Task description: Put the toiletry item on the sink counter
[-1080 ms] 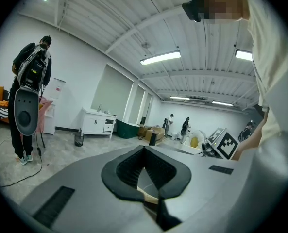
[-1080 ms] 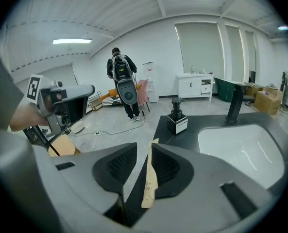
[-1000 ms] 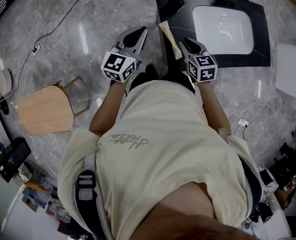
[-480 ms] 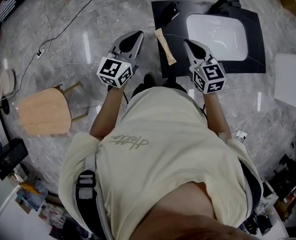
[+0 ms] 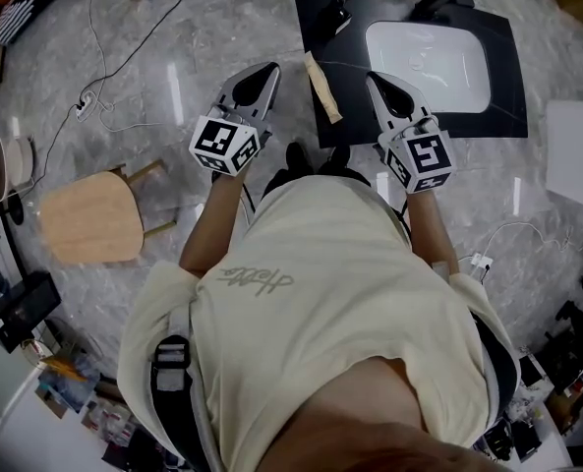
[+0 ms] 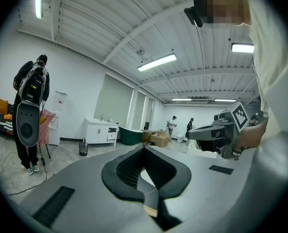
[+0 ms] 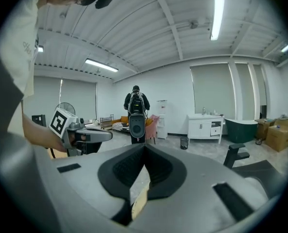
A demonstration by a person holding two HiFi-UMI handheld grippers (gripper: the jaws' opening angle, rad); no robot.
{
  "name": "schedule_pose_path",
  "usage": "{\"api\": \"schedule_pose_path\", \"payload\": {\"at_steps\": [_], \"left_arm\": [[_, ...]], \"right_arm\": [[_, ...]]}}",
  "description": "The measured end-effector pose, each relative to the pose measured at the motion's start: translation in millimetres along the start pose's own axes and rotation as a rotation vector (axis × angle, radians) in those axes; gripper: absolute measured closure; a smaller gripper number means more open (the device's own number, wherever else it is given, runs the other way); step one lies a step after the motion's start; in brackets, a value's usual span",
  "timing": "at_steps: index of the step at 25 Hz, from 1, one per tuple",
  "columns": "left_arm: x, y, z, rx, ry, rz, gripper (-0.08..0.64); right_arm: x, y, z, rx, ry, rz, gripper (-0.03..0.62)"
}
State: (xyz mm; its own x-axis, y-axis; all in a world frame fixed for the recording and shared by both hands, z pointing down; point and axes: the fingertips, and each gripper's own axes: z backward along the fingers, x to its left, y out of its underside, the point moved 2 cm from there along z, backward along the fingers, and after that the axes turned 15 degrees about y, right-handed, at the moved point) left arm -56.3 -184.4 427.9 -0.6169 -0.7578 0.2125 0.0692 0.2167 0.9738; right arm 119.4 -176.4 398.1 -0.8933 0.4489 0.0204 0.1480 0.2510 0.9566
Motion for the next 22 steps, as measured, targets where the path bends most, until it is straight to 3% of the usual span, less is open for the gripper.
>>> {"api": "schedule_pose_path", "payload": {"at_steps": [11,22], "left_arm": [[-14.3,-32.4,0.2,-0.045,0.013,-0.071,0.557],[-25.1,-38.6,12.1,-0.058,0.006,-0.094,0.557]], "right_arm": [[-10.8,-23.1,16.5,-0.074,0.014,0.006,0.598],[0.2,-28.2,23.5,-0.110,-0.003,0.022,0.598]]}}
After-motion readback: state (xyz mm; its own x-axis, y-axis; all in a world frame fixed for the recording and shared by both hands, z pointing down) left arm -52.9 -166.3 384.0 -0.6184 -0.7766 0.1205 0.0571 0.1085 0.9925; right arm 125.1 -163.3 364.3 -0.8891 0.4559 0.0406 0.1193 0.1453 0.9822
